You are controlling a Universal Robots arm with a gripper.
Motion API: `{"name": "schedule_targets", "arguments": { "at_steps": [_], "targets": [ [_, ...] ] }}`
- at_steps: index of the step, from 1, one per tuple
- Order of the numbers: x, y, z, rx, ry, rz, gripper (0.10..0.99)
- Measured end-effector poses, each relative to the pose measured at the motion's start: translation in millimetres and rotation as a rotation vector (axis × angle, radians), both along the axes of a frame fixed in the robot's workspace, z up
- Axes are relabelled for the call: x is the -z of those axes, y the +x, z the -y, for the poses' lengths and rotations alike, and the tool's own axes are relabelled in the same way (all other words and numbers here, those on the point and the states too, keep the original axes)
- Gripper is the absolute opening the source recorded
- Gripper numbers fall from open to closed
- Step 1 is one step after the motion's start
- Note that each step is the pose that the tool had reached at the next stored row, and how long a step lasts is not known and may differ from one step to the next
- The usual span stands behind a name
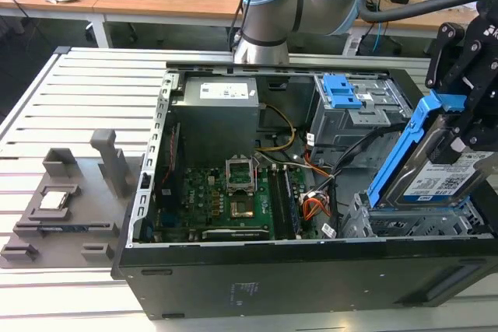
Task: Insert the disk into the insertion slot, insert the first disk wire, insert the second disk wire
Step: 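Insert the disk into the insertion slot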
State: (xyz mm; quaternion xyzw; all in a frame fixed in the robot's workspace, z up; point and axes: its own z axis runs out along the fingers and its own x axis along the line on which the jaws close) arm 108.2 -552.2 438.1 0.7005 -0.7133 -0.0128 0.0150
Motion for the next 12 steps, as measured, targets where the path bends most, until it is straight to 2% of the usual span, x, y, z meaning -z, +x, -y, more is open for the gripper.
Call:
{"name": "schedule_targets", "arguments": {
  "at_steps": [6,12],
  "targets": [
    [5.4,-1.6,-5.6,0.0,0.0,0.0,0.361],
    [11.2,-1.7,-7.5,0.0,0.0,0.0,0.361]
  ]
}}
